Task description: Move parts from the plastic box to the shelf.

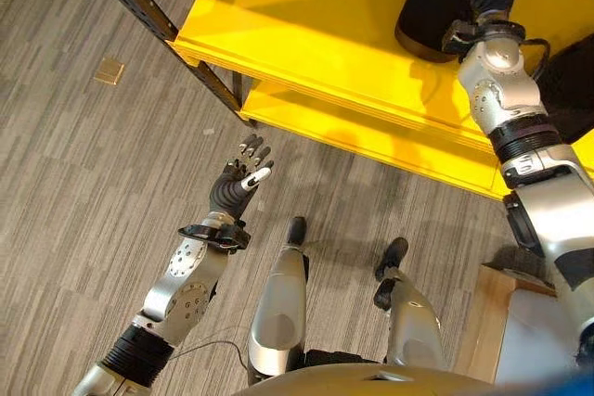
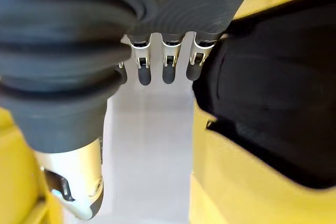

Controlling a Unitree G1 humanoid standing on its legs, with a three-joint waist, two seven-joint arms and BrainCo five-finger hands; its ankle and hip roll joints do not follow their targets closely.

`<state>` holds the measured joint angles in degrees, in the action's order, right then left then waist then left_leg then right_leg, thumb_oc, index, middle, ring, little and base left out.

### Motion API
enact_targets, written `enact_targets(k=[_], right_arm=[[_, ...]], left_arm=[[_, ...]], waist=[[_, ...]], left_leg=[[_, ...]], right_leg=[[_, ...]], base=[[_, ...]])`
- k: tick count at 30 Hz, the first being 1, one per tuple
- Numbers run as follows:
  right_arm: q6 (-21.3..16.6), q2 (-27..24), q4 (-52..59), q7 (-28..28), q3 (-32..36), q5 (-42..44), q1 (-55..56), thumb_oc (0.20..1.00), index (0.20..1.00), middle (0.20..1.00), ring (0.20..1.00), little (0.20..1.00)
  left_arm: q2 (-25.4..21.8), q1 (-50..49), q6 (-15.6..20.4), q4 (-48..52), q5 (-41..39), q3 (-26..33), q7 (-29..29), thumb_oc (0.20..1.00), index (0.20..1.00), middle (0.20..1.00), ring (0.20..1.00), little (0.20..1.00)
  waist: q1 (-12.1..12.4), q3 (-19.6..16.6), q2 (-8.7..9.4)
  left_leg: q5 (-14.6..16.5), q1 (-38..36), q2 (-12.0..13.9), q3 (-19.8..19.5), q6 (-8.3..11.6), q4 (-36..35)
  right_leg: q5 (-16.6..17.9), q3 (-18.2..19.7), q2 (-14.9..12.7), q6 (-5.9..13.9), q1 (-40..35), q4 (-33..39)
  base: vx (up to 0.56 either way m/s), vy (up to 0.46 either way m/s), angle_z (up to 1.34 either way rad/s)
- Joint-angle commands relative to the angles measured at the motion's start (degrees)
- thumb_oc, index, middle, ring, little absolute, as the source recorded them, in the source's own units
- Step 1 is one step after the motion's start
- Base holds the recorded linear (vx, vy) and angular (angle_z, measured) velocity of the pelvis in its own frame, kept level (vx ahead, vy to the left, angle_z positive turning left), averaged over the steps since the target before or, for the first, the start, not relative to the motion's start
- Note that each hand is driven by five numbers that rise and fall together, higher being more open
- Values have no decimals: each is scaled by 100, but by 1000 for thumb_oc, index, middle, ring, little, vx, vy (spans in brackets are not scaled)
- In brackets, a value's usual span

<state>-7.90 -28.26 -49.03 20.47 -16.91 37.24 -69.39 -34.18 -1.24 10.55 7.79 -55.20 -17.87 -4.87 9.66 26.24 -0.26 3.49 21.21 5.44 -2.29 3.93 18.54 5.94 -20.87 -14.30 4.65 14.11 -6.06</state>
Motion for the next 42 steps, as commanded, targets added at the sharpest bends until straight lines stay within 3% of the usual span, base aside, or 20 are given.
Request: enact_targets(k=[1,17,26,35,40,42], right_arm=[[-211,-360,-83,18,-99,-81,-335,1000,1000,1000,1000,1000],[28,76,-1886,-230,-30,526,-710,1000,1000,1000,1000,1000],[58,194,-2184,-259,-101,515,-874,1000,1000,1000,1000,1000],[-72,269,-1969,-205,-99,682,-957,1000,1000,1000,1000,1000],[-355,332,-1199,-180,-73,1025,-1004,1000,1000,1000,1000,1000],[-390,297,-805,-169,-191,867,-990,1000,1000,1000,1000,1000]], left_arm=[[-34,-91,294,349,40,87,74,1000,1000,1000,1000,1000],[20,-27,315,457,24,-12,33,1000,1000,1000,1000,1000],[23,-2,322,479,26,-33,20,1000,1000,1000,1000,1000],[28,79,357,449,21,-52,-6,1000,1000,1000,1000,1000],[15,135,381,383,-9,-52,-27,1000,1000,1000,1000,1000],[3,116,371,373,-44,-39,-10,1000,1000,1000,1000,1000]], waist=[[122,-21,-17],[216,80,-133],[229,87,-134],[200,75,-101],[159,60,-84],[141,16,-48]], left_leg=[[-102,31,191,111,67,-131],[-101,94,180,105,33,-191],[-97,106,166,97,32,-192],[-77,109,173,85,32,-168],[-193,168,167,125,-8,-151],[-63,101,172,98,31,-140]], right_leg=[[-1211,33,-178,332,-398,-989],[-1248,55,-155,327,-280,-1038],[-1251,61,-162,316,-266,-1081],[-1246,102,-147,305,-251,-1089],[-1122,83,-164,264,-180,-1083],[-1226,138,-152,306,-224,-1121]], base=[[98,-39,0],[8,-4,1],[0,0,0],[0,0,0],[-49,19,-1],[67,-17,4]])
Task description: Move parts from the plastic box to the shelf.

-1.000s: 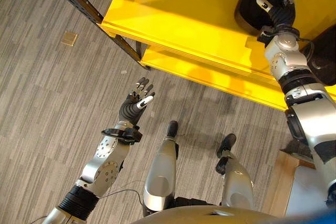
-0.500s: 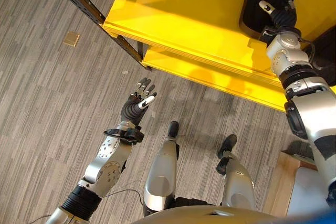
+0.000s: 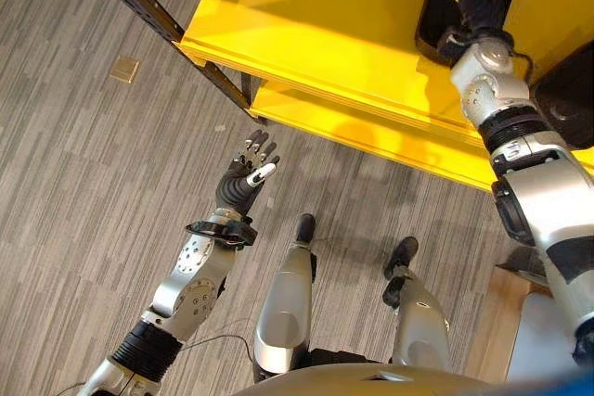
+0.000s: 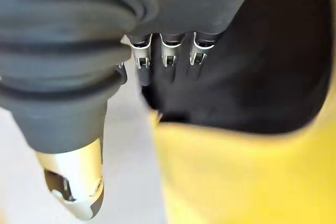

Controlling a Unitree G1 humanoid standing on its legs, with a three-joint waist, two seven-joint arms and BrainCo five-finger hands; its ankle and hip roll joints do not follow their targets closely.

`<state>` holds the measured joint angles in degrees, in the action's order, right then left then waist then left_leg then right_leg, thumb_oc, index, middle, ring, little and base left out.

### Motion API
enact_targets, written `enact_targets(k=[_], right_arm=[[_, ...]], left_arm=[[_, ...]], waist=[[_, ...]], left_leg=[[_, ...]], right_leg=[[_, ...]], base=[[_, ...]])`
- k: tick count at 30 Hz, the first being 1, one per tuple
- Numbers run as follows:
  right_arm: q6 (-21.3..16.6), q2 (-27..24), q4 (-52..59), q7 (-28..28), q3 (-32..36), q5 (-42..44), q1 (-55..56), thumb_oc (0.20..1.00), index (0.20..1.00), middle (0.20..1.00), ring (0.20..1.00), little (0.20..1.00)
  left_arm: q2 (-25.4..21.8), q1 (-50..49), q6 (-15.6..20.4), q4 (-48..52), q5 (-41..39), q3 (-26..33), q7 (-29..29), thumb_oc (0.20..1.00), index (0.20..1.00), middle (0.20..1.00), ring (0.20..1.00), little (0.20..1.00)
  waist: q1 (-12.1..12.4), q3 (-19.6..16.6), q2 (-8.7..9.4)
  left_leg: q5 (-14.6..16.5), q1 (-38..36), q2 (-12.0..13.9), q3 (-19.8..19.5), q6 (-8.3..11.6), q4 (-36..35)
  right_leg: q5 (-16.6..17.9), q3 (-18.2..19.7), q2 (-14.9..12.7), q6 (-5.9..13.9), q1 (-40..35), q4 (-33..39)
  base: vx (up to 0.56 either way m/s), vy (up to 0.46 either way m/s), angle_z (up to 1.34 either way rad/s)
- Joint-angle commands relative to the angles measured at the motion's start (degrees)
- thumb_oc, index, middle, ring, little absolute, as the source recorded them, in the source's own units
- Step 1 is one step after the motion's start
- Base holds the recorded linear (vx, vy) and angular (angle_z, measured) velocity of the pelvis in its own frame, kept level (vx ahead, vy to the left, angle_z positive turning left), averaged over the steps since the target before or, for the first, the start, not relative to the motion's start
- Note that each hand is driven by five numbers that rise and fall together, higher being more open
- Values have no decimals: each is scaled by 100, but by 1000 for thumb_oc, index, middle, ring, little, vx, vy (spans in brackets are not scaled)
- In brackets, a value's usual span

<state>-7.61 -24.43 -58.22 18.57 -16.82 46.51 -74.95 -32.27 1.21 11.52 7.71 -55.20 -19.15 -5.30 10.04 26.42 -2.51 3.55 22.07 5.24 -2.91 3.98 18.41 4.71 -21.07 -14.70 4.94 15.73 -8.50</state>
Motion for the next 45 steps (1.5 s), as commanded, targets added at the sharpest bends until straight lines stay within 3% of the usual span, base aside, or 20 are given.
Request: enact_targets(k=[1,2,19,26,32,40,45], right_arm=[[-416,-105,206,27,-230,-114,-419,1000,1000,1000,1000,1000],[-422,-124,305,38,-243,-128,-410,1000,1000,1000,1000,1000],[-614,-269,1484,102,-104,-170,61,1000,1000,1000,1000,1000],[-843,-397,3243,124,447,-391,1320,1000,1000,1000,1000,1000],[-877,-221,5077,-202,1004,-681,3285,1000,1000,1000,1000,1000],[-661,-391,5880,-649,1164,-1286,4594,1000,1000,1000,1000,1000],[-428,-784,6079,-1066,1187,-1618,5283,1000,1000,1000,1000,1000]], left_arm=[[-197,-135,279,378,-44,97,43,1000,1000,1000,1000,1000],[-209,-136,280,391,-47,106,51,1000,1000,1000,1000,1000],[-171,-112,259,376,-48,171,31,1000,1000,1000,1000,1000],[-43,-173,169,359,23,231,21,1000,1000,1000,1000,1000],[94,-428,12,333,181,404,110,1000,1000,1000,1000,1000],[203,-754,-96,346,347,673,300,1000,1000,1000,1000,1000],[276,-1024,-162,307,459,860,465,1000,1000,1000,1000,1000]], waist=[[90,-5,182],[80,8,182],[-53,-47,275],[-209,-76,306],[-398,-185,316],[-591,-353,294],[-718,-444,288]], left_leg=[[-68,16,195,158,28,-121],[-196,75,187,183,-12,-132],[-170,19,222,217,-10,-98],[-127,-48,249,252,-21,-68],[-154,-286,315,315,-16,-150],[-254,-607,410,407,25,-376],[-276,-830,486,529,51,-473]], right_leg=[[-1104,161,-114,278,-383,-881],[-998,114,-129,231,-337,-861],[-996,174,-109,224,-360,-875],[-1006,229,-116,222,-397,-876],[-1007,287,-103,223,-542,-788],[-960,333,-39,230,-738,-593],[-976,397,-4,233,-800,-570]], base=[[-6,-2,5],[-81,22,3],[-5,1,0],[-14,-1,-6],[-9,-15,-13],[4,-6,-5],[14,-7,-12]])
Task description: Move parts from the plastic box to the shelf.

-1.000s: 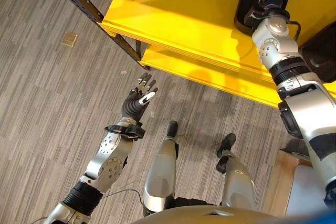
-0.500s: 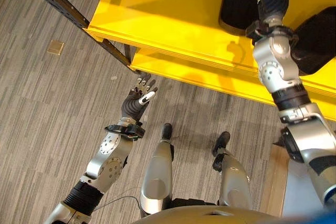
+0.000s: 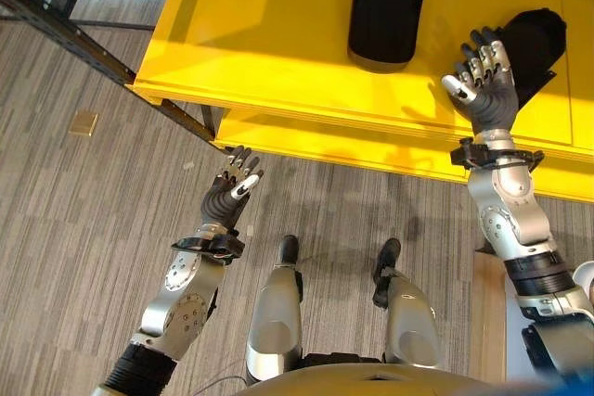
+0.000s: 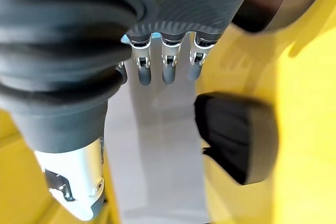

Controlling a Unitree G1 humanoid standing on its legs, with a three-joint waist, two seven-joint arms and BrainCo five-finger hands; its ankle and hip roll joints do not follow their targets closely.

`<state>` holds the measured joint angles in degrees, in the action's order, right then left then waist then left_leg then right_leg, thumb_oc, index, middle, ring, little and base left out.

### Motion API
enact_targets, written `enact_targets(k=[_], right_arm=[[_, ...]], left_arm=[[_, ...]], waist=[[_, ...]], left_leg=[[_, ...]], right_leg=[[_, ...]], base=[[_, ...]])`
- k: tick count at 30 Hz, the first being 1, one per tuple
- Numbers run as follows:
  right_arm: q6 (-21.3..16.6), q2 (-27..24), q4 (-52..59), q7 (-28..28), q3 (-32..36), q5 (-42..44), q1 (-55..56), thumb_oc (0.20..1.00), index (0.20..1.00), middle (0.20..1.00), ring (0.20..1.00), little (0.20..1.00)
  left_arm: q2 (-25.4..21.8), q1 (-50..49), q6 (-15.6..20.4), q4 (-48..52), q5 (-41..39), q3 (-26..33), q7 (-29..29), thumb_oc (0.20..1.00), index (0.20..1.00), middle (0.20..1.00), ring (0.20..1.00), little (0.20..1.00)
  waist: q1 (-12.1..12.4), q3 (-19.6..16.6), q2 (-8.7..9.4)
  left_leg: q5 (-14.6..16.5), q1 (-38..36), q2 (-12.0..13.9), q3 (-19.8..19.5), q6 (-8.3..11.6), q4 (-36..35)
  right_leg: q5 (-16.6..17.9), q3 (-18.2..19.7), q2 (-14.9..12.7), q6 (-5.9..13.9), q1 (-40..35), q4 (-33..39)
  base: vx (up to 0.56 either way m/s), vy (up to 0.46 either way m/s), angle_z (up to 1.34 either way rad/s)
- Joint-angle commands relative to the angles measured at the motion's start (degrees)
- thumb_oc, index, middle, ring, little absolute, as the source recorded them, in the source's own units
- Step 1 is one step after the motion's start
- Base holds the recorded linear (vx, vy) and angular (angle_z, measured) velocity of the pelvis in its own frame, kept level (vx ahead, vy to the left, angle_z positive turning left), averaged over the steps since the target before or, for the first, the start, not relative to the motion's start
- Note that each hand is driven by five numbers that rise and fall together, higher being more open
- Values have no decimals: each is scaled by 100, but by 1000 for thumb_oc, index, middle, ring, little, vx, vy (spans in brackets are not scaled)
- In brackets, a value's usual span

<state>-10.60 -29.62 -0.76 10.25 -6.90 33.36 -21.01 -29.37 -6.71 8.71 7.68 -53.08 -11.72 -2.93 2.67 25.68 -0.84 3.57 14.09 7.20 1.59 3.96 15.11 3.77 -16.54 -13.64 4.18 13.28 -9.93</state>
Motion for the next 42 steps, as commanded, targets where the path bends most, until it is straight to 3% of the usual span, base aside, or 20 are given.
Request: enact_targets(k=[1,7,16,33,42], right_arm=[[-103,-356,349,-261,191,-421,-91,1000,1000,1000,1000,1000],[-39,-1053,190,-379,103,-1227,-71,1000,1000,1000,1000,1000],[4,-1713,-339,-337,-6,-1749,-306,1000,1000,1000,1000,1000],[276,-1547,-1876,259,-641,-2409,-1492,1000,1000,1000,1000,1000],[368,-1678,-2673,366,-1150,-2591,-2339,1000,1000,1000,1000,1000]], left_arm=[[-30,-266,123,308,264,153,261,1000,1000,1000,1000,1000],[-32,-432,120,274,283,213,439,1000,1000,1000,1000,1000],[-76,-531,150,236,247,125,555,1000,1000,1000,1000,1000],[-107,-439,293,284,282,-22,376,1000,1000,1000,1000,1000],[-141,-399,352,294,240,-100,345,1000,1000,1000,1000,1000]], waist=[[1,-388,118],[-66,-487,103],[-118,-539,-90],[-42,-178,-400],[11,-2,-431]], left_leg=[[-286,-58,305,94,59,-159],[-290,-217,385,212,74,-213],[-319,-312,424,323,96,-273],[-436,-101,359,348,90,-339],[-499,-19,352,359,89,-404]], right_leg=[[-880,-34,-104,311,-560,-414],[-879,75,-31,324,-557,-390],[-905,180,-18,315,-494,-433],[-921,196,-90,273,-142,-642],[-901,217,-78,259,18,-714]], base=[[13,-12,-18],[12,-16,-13],[1,-5,-7],[-10,-11,-2],[-3,-1,0]])
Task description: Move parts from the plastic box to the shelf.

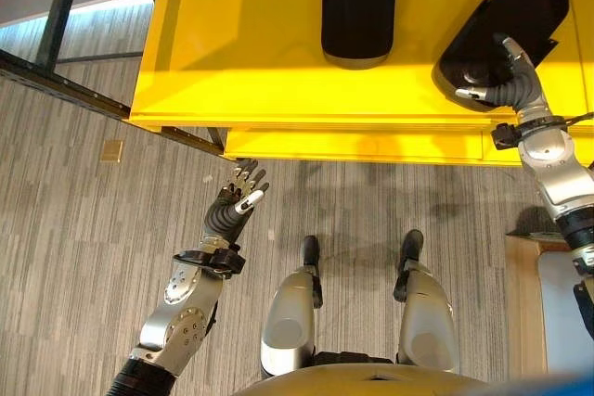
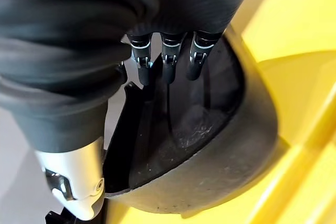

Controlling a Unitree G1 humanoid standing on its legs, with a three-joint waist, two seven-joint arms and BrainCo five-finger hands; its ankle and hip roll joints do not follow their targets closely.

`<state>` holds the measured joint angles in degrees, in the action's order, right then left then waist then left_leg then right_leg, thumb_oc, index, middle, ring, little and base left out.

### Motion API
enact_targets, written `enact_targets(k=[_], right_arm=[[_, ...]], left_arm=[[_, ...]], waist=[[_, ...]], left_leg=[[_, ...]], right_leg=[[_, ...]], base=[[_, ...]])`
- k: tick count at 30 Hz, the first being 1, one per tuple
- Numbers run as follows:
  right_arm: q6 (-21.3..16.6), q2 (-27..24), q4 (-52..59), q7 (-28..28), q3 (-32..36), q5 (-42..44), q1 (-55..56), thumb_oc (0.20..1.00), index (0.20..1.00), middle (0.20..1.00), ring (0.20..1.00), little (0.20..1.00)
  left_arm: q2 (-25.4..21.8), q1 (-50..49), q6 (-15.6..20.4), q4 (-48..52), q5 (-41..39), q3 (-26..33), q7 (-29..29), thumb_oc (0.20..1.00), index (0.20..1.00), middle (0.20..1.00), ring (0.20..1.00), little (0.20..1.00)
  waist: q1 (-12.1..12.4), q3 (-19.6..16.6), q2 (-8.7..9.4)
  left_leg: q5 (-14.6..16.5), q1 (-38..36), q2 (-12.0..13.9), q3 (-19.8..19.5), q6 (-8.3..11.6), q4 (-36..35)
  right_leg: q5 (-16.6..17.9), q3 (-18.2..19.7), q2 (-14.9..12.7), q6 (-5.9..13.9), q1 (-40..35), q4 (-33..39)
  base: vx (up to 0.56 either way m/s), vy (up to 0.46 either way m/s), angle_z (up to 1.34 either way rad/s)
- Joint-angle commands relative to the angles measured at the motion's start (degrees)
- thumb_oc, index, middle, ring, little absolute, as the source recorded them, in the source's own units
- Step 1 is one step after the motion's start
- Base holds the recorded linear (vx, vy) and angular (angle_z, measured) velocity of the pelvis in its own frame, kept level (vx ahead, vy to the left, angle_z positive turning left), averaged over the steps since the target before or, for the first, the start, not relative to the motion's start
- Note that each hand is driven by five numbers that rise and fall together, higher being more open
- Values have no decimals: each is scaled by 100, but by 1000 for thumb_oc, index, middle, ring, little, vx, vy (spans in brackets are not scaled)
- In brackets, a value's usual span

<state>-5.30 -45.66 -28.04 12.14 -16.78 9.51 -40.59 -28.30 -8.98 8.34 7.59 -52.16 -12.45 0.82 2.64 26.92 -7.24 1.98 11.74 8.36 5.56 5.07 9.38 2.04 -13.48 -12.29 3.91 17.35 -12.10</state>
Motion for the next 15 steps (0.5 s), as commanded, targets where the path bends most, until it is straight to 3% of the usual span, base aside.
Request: enact_targets(k=[1,15], right_arm=[[-139,-52,-103,170,-249,-191,-494,1000,1000,1000,1000,1000],[162,136,-1083,114,-661,-564,-768,1000,1000,1000,1000,1000]], left_arm=[[-248,-159,401,302,145,-58,-43,1000,1000,1000,1000,1000],[-181,-51,448,320,232,-46,-146,1000,1000,1000,1000,1000]], waist=[[29,-85,206],[10,152,278]], left_leg=[[-359,233,238,-38,-21,149],[-388,366,236,-50,-20,149]], right_leg=[[-724,-82,-205,283,-351,-511],[-723,-57,-200,250,-150,-650]], base=[[0,0,0],[0,0,1]])
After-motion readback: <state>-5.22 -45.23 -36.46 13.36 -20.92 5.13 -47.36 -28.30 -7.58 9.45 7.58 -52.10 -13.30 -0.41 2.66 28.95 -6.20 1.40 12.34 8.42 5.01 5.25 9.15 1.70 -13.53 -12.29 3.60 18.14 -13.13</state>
